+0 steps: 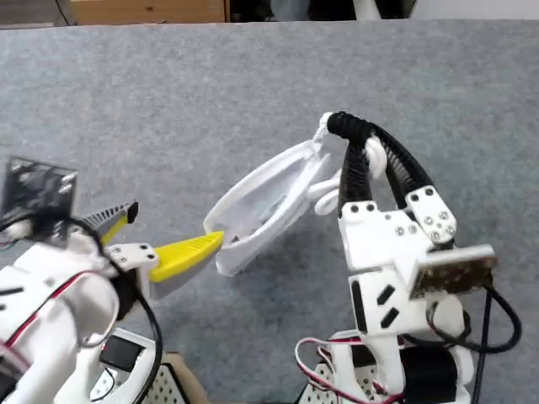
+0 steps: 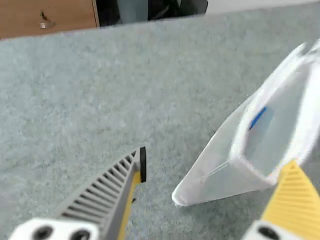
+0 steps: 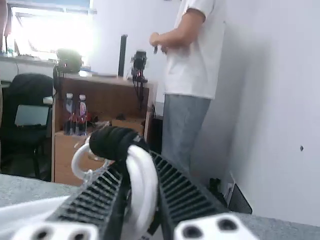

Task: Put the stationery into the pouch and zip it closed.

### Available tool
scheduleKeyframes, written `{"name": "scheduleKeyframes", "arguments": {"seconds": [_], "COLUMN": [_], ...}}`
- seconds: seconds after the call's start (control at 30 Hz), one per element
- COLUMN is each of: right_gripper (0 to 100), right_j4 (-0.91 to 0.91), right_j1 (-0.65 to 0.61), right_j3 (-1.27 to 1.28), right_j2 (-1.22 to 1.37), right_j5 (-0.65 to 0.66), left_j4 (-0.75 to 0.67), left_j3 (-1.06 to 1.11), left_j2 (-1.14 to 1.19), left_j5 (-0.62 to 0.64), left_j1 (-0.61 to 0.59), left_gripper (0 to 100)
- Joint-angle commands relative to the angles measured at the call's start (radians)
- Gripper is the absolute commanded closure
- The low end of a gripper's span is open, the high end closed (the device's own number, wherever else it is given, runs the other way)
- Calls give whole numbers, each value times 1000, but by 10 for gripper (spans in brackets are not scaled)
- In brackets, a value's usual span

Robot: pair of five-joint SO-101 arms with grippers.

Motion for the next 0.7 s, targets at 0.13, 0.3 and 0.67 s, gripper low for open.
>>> {"name": "scheduleKeyframes", "arguments": {"seconds": [0.13,0.3,0.67], "right_gripper": [986,986,986], "right_j4": [-34,-43,34], "right_j1": [15,21,-14], "right_j3": [30,36,24], "right_j2": [-12,-12,-10], "right_j5": [8,8,0], "left_j4": [-9,-9,28], "left_j3": [-124,-82,81], "left_j2": [5,2,-5], "left_j5": [-5,-12,-14], "left_j1": [10,4,-12], "left_gripper": [589,589,589]}}
